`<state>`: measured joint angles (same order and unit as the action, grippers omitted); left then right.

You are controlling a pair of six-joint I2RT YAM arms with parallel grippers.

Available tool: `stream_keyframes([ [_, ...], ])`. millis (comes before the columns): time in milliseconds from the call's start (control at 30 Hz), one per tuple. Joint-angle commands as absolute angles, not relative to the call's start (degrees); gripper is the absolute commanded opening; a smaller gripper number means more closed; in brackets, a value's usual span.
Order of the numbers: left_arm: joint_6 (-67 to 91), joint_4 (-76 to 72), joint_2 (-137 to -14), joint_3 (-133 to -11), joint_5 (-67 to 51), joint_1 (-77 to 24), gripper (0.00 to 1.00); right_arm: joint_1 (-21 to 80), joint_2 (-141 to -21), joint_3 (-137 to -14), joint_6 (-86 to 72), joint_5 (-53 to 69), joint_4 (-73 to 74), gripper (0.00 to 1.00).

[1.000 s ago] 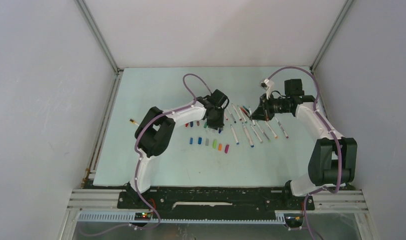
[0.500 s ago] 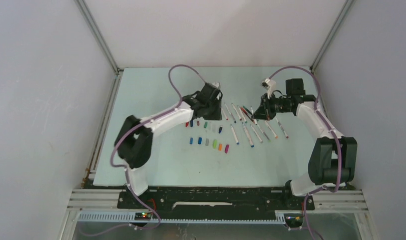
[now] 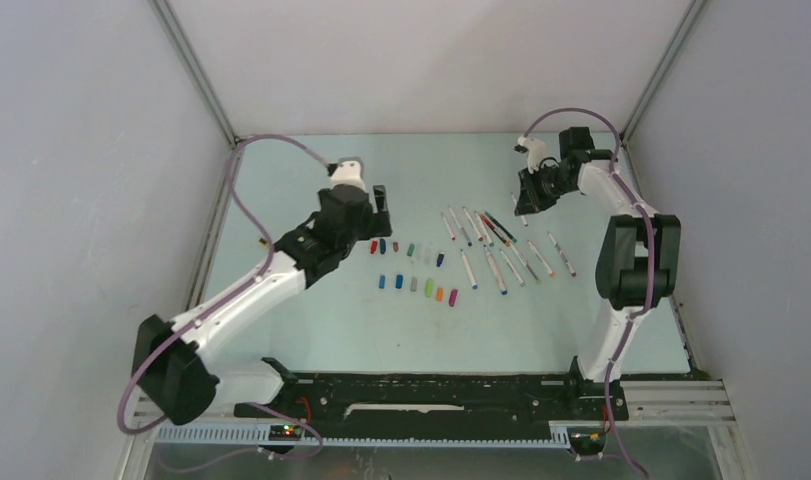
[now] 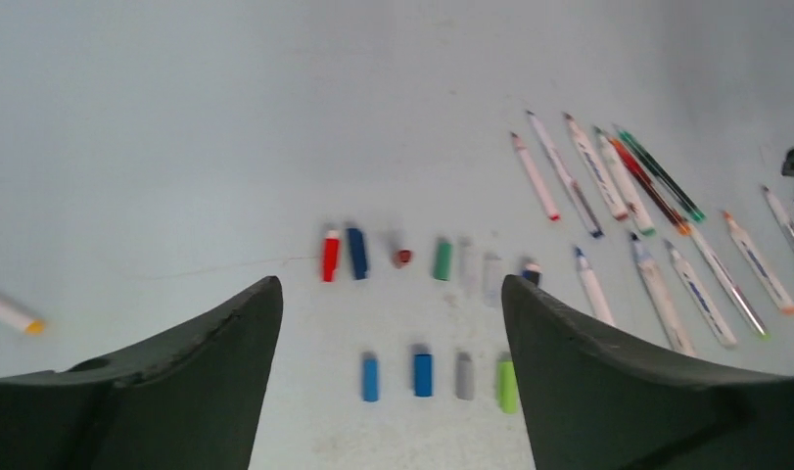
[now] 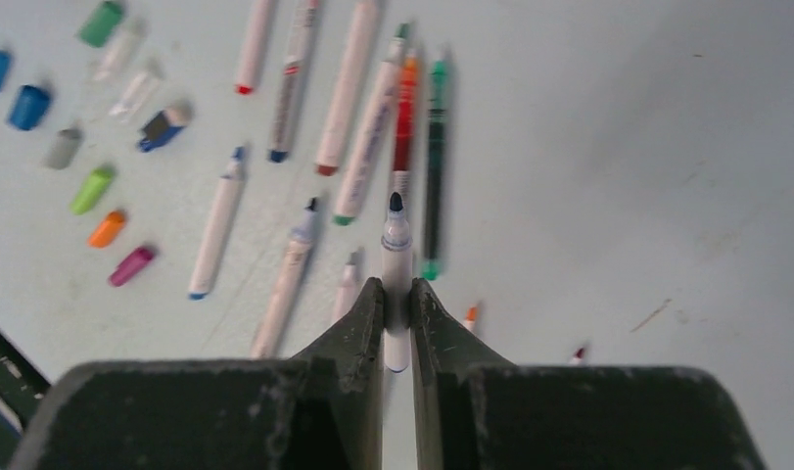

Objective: Open the pen caps
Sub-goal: Place the pen at the center of the board.

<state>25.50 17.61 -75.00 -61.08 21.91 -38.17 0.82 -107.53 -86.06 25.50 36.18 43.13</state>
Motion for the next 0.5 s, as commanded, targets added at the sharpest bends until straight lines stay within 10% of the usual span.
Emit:
stream_keyframes([
  [0, 24.8, 12.1, -65.9, -53.3, 30.0, -34.9, 0.94, 0.5, -113.7, -93.9, 27.1, 29.9, 48.1, 0.13],
  [467, 30.7, 11.6, -57.7, -42.6, 24.3, -25.6, 1.0, 2.1, -125.3, -101.2, 27.4, 22.7, 50.6, 0.18],
])
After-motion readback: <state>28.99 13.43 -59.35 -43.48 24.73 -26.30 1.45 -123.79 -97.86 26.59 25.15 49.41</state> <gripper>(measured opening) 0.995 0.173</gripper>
